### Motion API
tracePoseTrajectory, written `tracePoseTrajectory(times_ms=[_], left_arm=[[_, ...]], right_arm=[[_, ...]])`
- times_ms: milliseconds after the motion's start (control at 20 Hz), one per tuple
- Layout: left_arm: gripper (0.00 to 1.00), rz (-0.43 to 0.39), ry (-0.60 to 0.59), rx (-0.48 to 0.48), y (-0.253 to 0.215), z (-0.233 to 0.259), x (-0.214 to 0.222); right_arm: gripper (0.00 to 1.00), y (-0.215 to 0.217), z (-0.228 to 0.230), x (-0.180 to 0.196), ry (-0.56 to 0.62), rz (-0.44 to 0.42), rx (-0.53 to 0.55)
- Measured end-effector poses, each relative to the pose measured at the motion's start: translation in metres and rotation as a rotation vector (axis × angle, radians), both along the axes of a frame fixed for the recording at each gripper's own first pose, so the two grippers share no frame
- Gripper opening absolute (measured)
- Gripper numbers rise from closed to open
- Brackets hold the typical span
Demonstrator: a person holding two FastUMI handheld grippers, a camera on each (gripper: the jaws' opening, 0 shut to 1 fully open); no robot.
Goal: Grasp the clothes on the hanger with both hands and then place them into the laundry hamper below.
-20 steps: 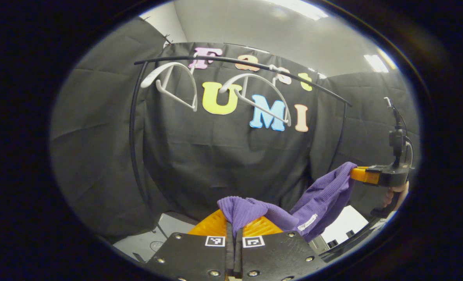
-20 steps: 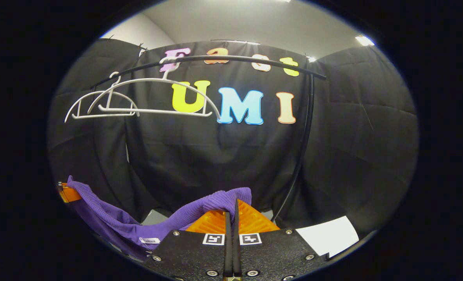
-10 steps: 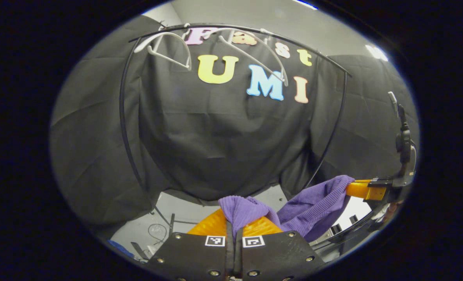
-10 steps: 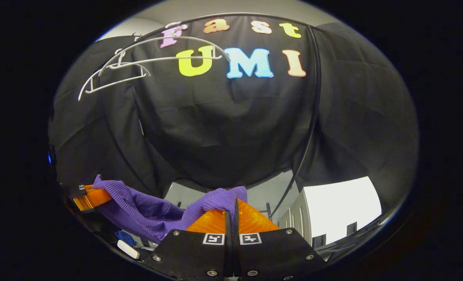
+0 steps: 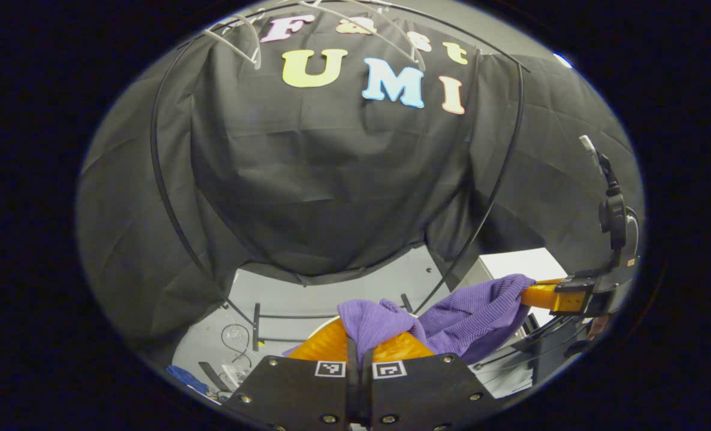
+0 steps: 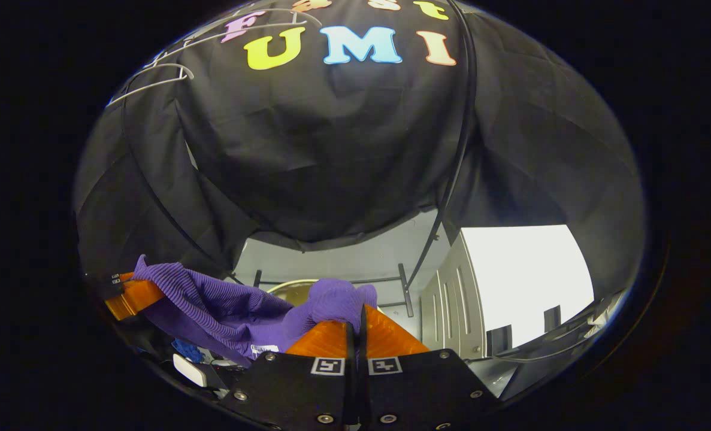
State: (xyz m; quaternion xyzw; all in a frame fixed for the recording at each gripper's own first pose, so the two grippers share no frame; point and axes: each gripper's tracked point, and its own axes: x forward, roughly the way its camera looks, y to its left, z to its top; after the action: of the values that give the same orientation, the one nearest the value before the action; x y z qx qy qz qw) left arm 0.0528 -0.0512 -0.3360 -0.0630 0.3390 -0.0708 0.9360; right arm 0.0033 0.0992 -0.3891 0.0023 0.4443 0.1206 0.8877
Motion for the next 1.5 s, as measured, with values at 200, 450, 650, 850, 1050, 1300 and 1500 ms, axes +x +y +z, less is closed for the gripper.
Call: tracePoseTrajectory(times_ms=[200,450,650,850,1050,1300,1500], left_arm=[[0.01,0.027,0.066,0.013,-0.004,-0.053,0.003],[0.01,0.017,0.118,0.061,0.005,-0.098,-0.002],[0.01,0.016,0.131,0.028,-0.004,-0.103,-0.002],[0.01,0.016,0.133,0.022,-0.007,-0.097,-0.002],[0.01,0.017,0.141,0.031,-0.005,-0.094,-0.004],[0.08,0.017,0.132,0.060,0.003,-0.081,-0.014],[0.58,0.032,0.095,0.080,0.013,-0.064,-0.017]], right_arm=[[0.00,-0.002,-0.044,-0.010,0.057,-0.003,-0.020],[0.00,0.000,-0.078,-0.019,0.119,-0.004,-0.022],[0.00,0.003,-0.085,-0.023,0.136,0.024,-0.024],[0.02,0.005,-0.081,-0.020,0.143,0.024,-0.009],[0.06,0.010,-0.074,-0.024,0.148,0.044,0.000],[0.20,0.024,-0.066,-0.039,0.180,0.102,0.058],[0.84,0.022,-0.041,-0.033,0.129,0.127,0.043]])
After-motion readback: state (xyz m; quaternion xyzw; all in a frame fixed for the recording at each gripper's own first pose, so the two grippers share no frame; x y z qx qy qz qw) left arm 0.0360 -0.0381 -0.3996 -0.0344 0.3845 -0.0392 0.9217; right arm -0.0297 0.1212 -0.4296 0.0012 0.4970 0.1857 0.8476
